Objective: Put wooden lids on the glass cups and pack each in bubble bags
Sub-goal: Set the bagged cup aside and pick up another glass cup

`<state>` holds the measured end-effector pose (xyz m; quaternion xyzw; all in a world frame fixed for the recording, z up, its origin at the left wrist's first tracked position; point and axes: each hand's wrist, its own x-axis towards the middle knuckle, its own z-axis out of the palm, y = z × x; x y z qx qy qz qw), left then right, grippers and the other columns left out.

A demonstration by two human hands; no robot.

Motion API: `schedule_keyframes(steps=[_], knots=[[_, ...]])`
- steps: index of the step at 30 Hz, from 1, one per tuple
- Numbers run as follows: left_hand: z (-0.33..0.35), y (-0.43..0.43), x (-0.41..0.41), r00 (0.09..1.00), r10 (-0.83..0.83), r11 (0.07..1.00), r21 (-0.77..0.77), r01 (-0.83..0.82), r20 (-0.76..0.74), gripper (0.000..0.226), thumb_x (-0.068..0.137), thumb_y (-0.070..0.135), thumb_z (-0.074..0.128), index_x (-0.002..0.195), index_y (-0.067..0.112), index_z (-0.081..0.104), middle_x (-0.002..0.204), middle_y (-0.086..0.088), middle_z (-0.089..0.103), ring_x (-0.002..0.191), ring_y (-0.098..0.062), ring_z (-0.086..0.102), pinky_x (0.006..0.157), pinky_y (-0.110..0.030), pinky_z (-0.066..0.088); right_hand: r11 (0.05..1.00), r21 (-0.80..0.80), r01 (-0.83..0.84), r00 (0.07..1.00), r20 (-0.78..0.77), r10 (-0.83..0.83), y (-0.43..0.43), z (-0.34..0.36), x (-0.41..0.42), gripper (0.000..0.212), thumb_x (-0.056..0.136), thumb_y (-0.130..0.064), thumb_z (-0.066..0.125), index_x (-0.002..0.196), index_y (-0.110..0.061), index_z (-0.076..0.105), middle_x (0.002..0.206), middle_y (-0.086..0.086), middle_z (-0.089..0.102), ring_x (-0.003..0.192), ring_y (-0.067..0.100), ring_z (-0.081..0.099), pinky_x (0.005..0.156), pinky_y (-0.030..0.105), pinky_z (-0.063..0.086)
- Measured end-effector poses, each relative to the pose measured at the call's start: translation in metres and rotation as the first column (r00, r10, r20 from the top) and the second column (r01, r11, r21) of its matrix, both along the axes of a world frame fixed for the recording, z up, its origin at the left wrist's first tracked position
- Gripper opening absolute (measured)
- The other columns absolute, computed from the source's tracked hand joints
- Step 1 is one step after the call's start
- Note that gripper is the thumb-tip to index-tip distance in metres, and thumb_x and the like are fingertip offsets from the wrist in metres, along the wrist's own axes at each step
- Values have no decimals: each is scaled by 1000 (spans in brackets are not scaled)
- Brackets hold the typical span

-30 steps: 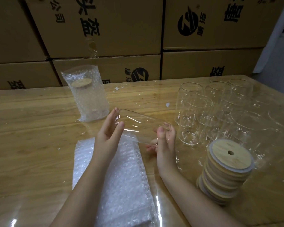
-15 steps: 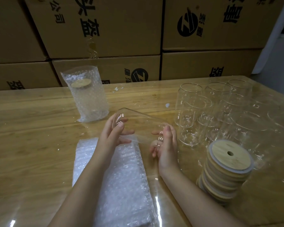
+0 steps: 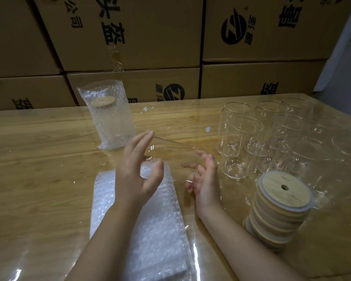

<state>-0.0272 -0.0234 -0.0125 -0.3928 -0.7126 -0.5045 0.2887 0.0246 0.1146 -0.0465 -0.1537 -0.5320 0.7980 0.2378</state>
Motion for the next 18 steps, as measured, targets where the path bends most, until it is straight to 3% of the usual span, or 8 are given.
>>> schedule_keyframes(steps=[2,5,7,8,11,14,16,18], knots=[[7,0,4,987,68,995,-65,-78,-147,39,90,19,47,127,12,54,133,-16,51,119,-26,53,95,-31,46,1000,-10,13,1000,-24,-14,0,6,1,61,66,-77,43,110,-38,59,88,2,72,49,8,46,44,19,36],[22,4,11,915,224,933,-197,-300,-335,33,88,13,48,111,2,67,127,-22,57,111,-35,58,90,-40,48,993,-101,60,997,-44,-65,0,20,0,51,73,-70,59,115,-42,57,99,-7,73,62,6,46,56,20,35],[33,9,15,852,241,835,-349,-426,-464,34,88,23,52,111,4,68,124,-16,62,107,-33,62,87,-44,48,987,-131,95,991,-76,-106,2,28,0,49,76,-63,58,118,-37,57,99,-20,71,76,4,54,60,20,33],[40,11,17,857,212,775,-453,-440,-471,42,89,35,50,118,9,66,125,-11,63,106,-30,63,88,-43,48,983,-144,111,989,-84,-124,3,32,-1,50,79,-60,56,121,-33,58,103,-16,72,77,3,55,61,21,32],[58,17,18,916,161,605,-697,-385,-367,77,82,70,36,145,27,35,132,1,56,102,-22,63,77,-35,47,971,-193,144,984,-76,-161,6,40,-5,52,82,-61,58,123,-29,58,103,3,72,68,5,51,69,26,37],[64,26,8,923,128,526,-764,-373,-362,95,77,71,47,149,42,-7,141,5,40,92,-19,62,61,-28,48,969,-214,124,988,-62,-140,10,59,-13,63,72,-65,62,125,-31,57,100,-3,71,88,10,56,83,36,43],[68,31,3,964,146,609,-748,-264,-221,95,79,67,53,147,49,-11,142,7,38,93,-18,63,66,-29,51,963,-262,64,989,-111,-96,14,71,-19,54,80,-61,62,127,-35,54,116,-3,66,104,9,61,90,35,49],[71,35,0,980,97,793,-608,31,176,94,76,65,62,143,60,-3,138,8,44,99,-17,63,77,-32,53,978,-204,32,982,-176,-69,13,79,-24,46,92,-54,50,134,-37,46,136,-5,54,115,11,59,92,33,50]])
